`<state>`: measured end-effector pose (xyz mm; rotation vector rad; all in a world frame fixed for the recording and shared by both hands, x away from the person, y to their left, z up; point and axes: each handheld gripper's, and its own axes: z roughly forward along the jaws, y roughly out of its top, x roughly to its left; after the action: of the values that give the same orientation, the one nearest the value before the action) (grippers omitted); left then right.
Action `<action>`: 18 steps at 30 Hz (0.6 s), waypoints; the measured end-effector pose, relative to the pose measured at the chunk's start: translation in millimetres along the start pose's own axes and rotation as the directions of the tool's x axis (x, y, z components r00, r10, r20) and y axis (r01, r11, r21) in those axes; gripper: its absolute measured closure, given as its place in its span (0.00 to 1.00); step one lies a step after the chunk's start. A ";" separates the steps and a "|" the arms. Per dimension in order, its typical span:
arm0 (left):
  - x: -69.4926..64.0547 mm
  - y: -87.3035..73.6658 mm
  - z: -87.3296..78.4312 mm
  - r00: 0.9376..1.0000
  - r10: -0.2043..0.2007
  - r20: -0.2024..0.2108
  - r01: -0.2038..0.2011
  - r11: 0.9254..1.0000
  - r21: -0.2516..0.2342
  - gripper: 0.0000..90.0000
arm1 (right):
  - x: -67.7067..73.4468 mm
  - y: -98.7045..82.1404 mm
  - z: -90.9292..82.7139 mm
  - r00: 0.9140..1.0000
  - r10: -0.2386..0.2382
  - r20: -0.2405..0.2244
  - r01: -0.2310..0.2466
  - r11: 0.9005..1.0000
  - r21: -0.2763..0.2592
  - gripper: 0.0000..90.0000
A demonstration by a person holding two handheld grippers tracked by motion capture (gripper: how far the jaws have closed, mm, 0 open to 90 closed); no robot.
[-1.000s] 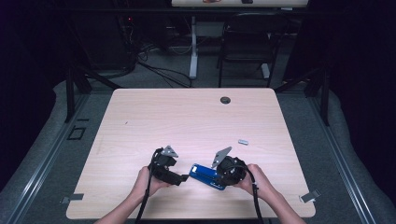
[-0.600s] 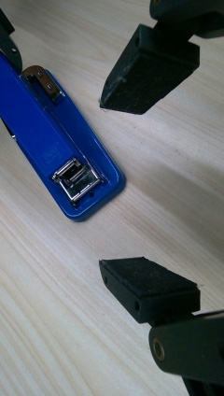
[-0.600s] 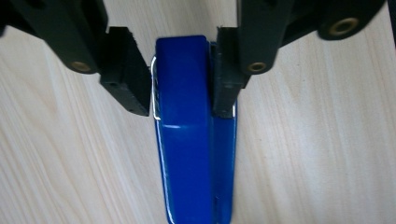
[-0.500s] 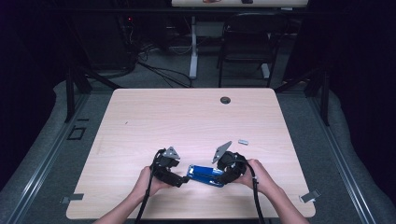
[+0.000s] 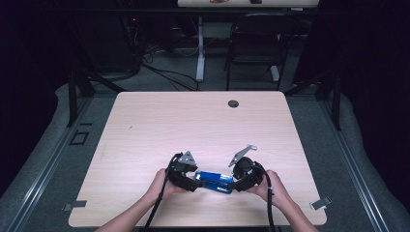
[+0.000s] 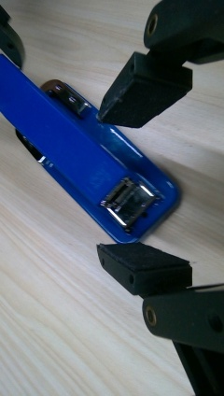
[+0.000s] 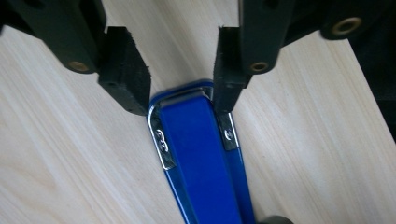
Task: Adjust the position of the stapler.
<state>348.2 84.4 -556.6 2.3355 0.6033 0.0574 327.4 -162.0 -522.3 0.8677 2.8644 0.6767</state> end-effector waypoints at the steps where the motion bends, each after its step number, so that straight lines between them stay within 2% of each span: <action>1: 0.8 1.3 1.5 1.000 0.007 0.008 -0.007 1.000 -0.003 0.36 | 0.9 0.7 1.1 1.000 -0.001 -0.004 0.001 1.000 -0.002 0.68; 4: 3.1 5.7 6.5 0.999 0.033 0.034 -0.033 0.999 -0.016 0.39 | 3.6 3.8 4.6 1.000 -0.019 0.002 0.019 1.000 0.006 0.70; 5: 4.2 6.8 8.5 0.998 0.036 0.060 -0.035 0.999 -0.019 0.39 | 3.6 4.3 4.7 1.000 -0.022 0.003 0.022 1.000 0.008 0.70; 7: 2.6 8.4 13.1 0.997 0.044 0.069 -0.043 0.999 -0.022 0.41 | 2.9 3.9 4.4 1.000 -0.022 0.009 0.022 1.000 0.000 0.70; 9: -1.5 10.7 18.5 0.996 0.067 0.055 -0.067 0.998 0.005 0.45 | 2.2 4.3 4.6 0.999 -0.038 0.023 0.038 0.999 0.002 0.71; 11: -2.7 11.4 21.3 0.996 0.079 0.040 -0.079 0.997 0.003 0.46 | -0.2 5.1 5.2 0.999 -0.037 0.021 0.038 0.999 -0.009 0.71; 12: -2.2 11.6 20.7 0.997 0.075 0.023 -0.075 0.997 0.003 0.49 | -1.9 5.3 5.0 0.999 -0.041 0.021 0.041 0.999 -0.011 0.70; 13: -0.6 10.8 20.6 0.997 0.065 0.043 -0.065 0.998 -0.008 0.51 | -3.4 5.7 4.1 0.998 -0.051 0.031 0.051 0.999 -0.002 0.70; 16: -1.5 10.3 19.6 0.998 0.068 0.018 -0.068 0.998 -0.001 0.54 | -5.7 5.7 6.5 0.998 -0.063 0.032 0.063 0.998 -0.021 0.70; 18: -3.1 10.3 19.8 0.997 0.071 0.009 -0.071 0.997 0.001 0.56 | -7.2 6.9 8.1 0.995 -0.091 0.044 0.092 0.995 -0.022 0.69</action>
<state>353.6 63.9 -564.2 2.3571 0.5160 0.0799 338.5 -157.7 -527.0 0.7332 2.8318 0.6727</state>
